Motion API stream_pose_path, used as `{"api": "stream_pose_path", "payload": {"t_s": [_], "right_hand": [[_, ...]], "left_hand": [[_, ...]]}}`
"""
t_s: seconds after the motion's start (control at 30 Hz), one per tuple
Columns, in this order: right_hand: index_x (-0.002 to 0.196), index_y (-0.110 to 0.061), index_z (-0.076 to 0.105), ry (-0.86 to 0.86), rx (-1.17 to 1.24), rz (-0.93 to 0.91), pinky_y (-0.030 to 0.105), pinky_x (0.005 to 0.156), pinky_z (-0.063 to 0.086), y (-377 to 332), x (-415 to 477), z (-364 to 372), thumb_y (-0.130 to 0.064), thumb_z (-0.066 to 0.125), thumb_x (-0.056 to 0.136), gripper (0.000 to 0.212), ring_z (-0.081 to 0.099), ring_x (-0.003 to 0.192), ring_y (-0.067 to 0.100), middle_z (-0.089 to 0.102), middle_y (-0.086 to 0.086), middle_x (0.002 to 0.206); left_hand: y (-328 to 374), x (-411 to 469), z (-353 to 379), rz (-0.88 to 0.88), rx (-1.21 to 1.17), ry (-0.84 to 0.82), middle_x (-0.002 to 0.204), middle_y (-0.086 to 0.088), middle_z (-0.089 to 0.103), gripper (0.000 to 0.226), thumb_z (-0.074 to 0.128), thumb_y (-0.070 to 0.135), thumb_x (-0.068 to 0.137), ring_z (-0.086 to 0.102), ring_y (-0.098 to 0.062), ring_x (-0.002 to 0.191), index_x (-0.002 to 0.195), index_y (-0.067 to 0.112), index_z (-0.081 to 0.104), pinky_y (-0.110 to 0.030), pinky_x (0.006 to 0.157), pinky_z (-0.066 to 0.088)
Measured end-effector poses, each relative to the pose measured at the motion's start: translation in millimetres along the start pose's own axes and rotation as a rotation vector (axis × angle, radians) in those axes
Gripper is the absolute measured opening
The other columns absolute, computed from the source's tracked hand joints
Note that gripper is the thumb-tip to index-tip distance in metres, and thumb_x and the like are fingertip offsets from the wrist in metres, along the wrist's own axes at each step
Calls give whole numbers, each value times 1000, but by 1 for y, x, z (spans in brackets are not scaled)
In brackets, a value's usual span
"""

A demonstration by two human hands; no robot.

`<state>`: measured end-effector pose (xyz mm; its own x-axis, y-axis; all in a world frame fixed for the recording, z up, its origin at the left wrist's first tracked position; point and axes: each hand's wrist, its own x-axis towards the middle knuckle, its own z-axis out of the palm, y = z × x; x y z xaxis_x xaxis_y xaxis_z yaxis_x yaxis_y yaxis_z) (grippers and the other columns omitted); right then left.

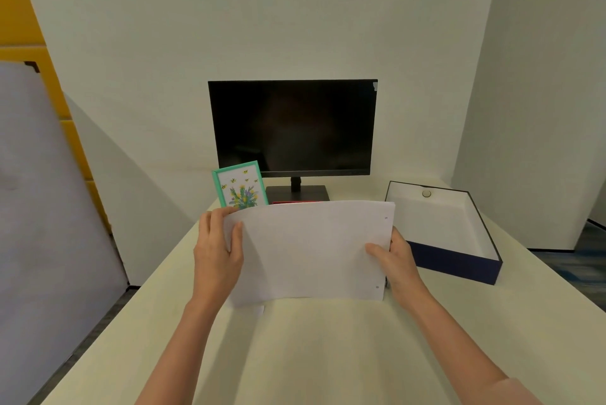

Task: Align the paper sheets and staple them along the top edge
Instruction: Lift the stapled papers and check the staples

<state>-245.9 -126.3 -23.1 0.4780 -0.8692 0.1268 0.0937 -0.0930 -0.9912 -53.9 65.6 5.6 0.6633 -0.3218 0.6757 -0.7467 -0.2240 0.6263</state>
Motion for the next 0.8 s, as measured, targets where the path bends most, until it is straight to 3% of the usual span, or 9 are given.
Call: {"api": "stream_pose_path", "payload": {"t_s": [0.07, 0.13, 0.23, 0.33, 0.43, 0.53, 0.67, 0.73, 0.8], "right_hand": [[119, -23, 57, -6, -14, -3, 41, 87, 53, 0, 1, 0, -1, 53, 88, 39, 64, 100, 18, 67, -2, 110], [116, -23, 58, -17, -14, -4, 38, 85, 53, 0, 2, 0, -1, 53, 88, 36, 64, 99, 18, 68, -1, 109], [118, -19, 60, -39, -17, -2, 39, 83, 54, 2, 2, 0, 1, 53, 88, 37, 66, 100, 23, 69, 2, 109], [121, -21, 61, -53, -13, -19, 40, 85, 56, 3, 1, 1, 1, 54, 87, 40, 68, 101, 22, 71, 2, 109], [119, -20, 61, -44, -4, -18, 42, 85, 56, 0, 0, 0, 1, 54, 86, 40, 67, 101, 24, 70, 3, 109], [117, -20, 60, -46, -20, -14, 46, 88, 55, -3, 0, 0, 0, 54, 85, 38, 65, 102, 26, 69, 3, 110], [112, -18, 59, -55, -8, -29, 41, 86, 54, -8, 3, -4, -4, 58, 88, 28, 66, 101, 25, 68, 7, 111], [109, -23, 58, 8, -30, -82, 40, 88, 53, -9, 7, -10, -12, 66, 86, 27, 64, 104, 22, 68, 5, 111], [122, -28, 54, 140, -100, -128, 36, 96, 47, -15, 13, -20, -25, 73, 82, 45, 55, 113, 16, 59, -1, 121]], "left_hand": [[8, 2, 2, -56, 38, 101, 128, -12, 42, 35, 54, 20, 91, 50, -30, 117, 123, 9, 50, -43, 98, 43], [30, 4, 6, -25, 138, 233, 143, -13, 32, 56, 48, 34, 85, 31, -27, 134, 135, 12, 38, -47, 114, 17], [79, 0, 27, 360, 209, 76, 153, -6, 22, 66, 44, 42, 85, 16, -21, 145, 144, 19, 26, -42, 118, -6], [111, 5, 60, 637, 378, -262, 154, -2, 27, 66, 52, 40, 88, 18, -21, 146, 146, 22, 27, -44, 121, -1], [117, 32, 83, 524, 528, -602, 148, -4, 36, 72, 64, 33, 84, 31, -24, 140, 145, 21, 27, -46, 120, 12], [113, 53, 84, 421, 578, -789, 129, -6, 57, 50, 65, 28, 85, 54, -25, 117, 131, 19, 47, -38, 100, 42], [110, 66, 67, 410, 527, -853, 125, -7, 60, 38, 57, 24, 92, 58, -27, 113, 129, 17, 54, -36, 91, 48], [109, 78, 47, 426, 483, -754, 121, -8, 62, 30, 55, 24, 92, 58, -29, 111, 121, 17, 57, -40, 92, 48], [107, 92, 22, 395, 345, -574, 114, -9, 65, 25, 58, 25, 91, 59, -30, 107, 113, 14, 61, -39, 91, 48]]}}
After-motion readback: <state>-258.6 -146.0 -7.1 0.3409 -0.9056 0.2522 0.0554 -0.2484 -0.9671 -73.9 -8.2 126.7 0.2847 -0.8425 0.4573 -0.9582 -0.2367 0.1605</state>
